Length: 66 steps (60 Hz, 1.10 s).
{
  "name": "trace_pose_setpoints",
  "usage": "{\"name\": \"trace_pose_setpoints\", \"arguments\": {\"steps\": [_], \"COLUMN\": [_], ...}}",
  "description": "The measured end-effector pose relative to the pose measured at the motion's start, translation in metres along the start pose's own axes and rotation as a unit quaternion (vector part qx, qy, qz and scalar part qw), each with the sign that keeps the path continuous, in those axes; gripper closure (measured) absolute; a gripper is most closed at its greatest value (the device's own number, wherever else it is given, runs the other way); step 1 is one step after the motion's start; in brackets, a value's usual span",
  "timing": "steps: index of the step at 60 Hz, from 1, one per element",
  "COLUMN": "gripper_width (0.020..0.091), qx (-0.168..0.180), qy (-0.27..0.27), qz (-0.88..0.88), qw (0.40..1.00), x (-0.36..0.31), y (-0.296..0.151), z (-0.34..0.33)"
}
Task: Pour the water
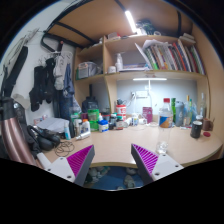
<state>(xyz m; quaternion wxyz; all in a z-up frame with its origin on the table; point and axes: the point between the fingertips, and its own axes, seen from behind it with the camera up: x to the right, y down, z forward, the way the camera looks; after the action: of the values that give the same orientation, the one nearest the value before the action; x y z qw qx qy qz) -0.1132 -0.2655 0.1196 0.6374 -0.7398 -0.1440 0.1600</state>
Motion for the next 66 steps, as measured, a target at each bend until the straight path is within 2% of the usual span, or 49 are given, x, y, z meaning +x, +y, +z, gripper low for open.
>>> {"name": "trace_pose_setpoints", "arguments": {"steps": [24, 46, 66], "gripper_width": [0.0282, 0.0281, 0.0282], "qx": [0.002, 0.0, 0.015], "qy": [0.023, 0.142, 0.164], "qz": [-0.015, -0.022, -0.01], "qw": [1.0, 0.99, 0.986], "x": [0.029, 0.193, 0.259], "y": [-0.002, 0.013, 0.003], "z": [0.001, 0.067, 0.153]}}
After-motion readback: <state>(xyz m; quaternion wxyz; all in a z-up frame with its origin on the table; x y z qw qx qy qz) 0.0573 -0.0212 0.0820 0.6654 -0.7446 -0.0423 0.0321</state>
